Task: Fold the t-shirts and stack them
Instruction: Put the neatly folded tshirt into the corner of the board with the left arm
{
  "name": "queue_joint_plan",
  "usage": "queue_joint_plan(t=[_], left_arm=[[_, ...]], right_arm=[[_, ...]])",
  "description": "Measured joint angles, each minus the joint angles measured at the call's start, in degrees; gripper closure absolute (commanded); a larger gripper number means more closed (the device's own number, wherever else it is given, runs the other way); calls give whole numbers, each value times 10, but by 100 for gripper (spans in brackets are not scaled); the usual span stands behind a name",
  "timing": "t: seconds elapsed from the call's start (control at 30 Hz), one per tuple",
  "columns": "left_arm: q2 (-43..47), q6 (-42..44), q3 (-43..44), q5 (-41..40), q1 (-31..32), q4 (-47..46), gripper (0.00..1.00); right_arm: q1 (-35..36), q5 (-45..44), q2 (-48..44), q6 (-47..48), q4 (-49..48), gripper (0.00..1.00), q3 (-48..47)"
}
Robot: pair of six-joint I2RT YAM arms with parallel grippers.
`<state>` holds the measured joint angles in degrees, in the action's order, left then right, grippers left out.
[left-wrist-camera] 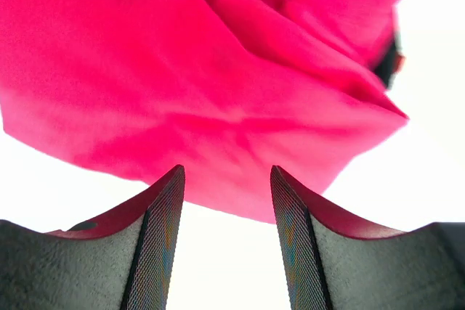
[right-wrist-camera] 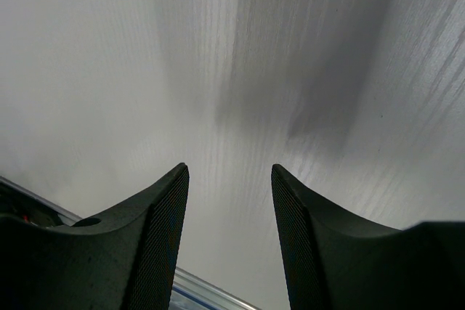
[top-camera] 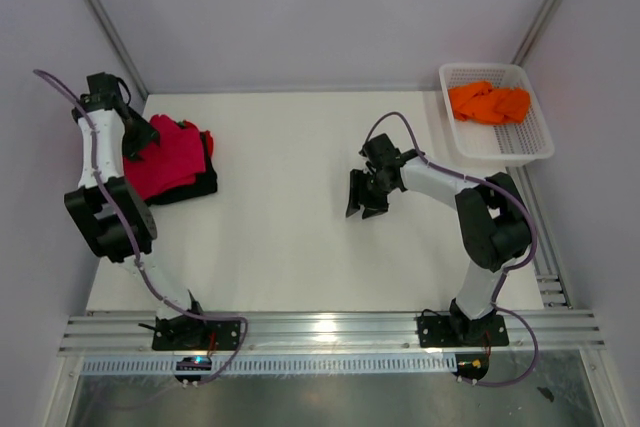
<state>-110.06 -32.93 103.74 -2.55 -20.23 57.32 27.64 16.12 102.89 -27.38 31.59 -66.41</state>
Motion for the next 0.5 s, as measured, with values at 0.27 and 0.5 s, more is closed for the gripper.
queue_joint_plan(t=[0.27, 0.5], left_arm=[[165, -1, -23, 40, 5, 1, 46], [270, -3, -115, 99, 5, -12, 46]], right_arm=[[0, 12, 0, -8, -14, 46, 0], [0, 14, -3, -15, -50, 46, 9]])
